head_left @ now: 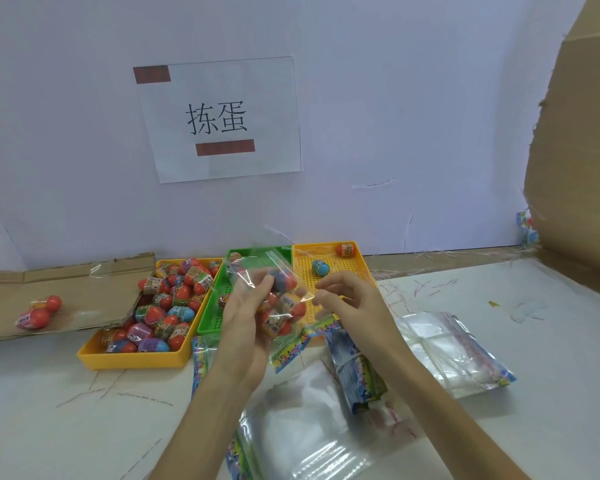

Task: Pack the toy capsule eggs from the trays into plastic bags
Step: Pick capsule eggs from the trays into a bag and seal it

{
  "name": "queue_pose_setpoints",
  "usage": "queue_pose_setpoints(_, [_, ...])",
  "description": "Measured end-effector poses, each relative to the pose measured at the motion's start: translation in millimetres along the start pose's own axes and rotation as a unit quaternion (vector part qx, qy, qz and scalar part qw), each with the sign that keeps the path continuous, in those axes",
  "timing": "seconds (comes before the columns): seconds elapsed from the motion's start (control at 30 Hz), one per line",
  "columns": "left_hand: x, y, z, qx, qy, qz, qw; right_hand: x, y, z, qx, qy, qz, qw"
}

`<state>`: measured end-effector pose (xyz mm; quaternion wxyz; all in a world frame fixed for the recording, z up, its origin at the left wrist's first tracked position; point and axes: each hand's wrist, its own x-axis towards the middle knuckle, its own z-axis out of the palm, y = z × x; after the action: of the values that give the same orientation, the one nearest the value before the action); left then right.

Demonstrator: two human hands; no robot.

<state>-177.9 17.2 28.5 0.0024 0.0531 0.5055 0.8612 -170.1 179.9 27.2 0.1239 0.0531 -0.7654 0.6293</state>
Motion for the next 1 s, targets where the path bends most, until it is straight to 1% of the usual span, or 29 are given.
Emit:
queue_pose_setpoints(0.13, [-2.5,-1.5,4.4,0.009,-0.018,0.016,1.0,-1.6,0.9,2.7,-0.006,0.011,-0.017,1.0])
queue_pose_setpoints(0.27, [-3.3,-2.2,7.6,0.004,-0.011,0.018,1.0,-0.7,-0.2,0.4,0.007,0.02,-0.014,1.0])
queue_pose_setpoints(0.4, [-2.7,-6.1,6.1,0.043,-0.006,0.016,0.999,-0.8,-1.3,-2.5,0.011,0.018,-0.009,1.0])
queue_pose_setpoints(0.5, [-2.7,-11.5,5.3,0.085,-0.023,0.004,0.996,-1.5,-1.7,-2.0,0.022,0.018,-0.021,0.999])
queue_pose_setpoints(0.57, [-4.2,-14.1,6.7,0.093,-0.036,-0.007,0.995,-2.4,-1.9,-0.2,-0.002,0.014,-0.028,1.0])
queue_pose_setpoints(0.6, [-5.1,-14.2,8.1,0.092,-0.037,-0.012,0.995,-2.6,-1.5,0.0,-0.004,0.015,-0.025,1.0])
queue_pose_setpoints(0.7, [-5.7,-14.0,9.7,0.068,-0.019,-0.026,0.997,-2.2,-1.1,-2.1,0.041,0.014,-0.002,0.999])
queue_pose_setpoints(0.8, [-5.7,-12.0,11.8,0.031,-0.026,-0.036,0.999,-1.5,-1.4,-4.5,0.098,0.018,0.026,0.995])
queue_pose_setpoints(0.87, [-6.1,-10.3,13.3,0.006,-0.028,-0.035,0.999,-0.9,-0.9,-4.9,0.111,0.019,0.036,0.993])
queue_pose_setpoints(0.93, [-5.7,-9.4,13.2,0.007,-0.02,-0.02,1.0,-1.5,-1.4,-3.3,0.107,0.007,0.032,0.994])
queue_pose_setpoints(1.0, [-4.6,-10.3,11.4,0.033,-0.008,-0.01,0.999,-3.1,-0.7,0.3,0.104,-0.009,0.021,0.994])
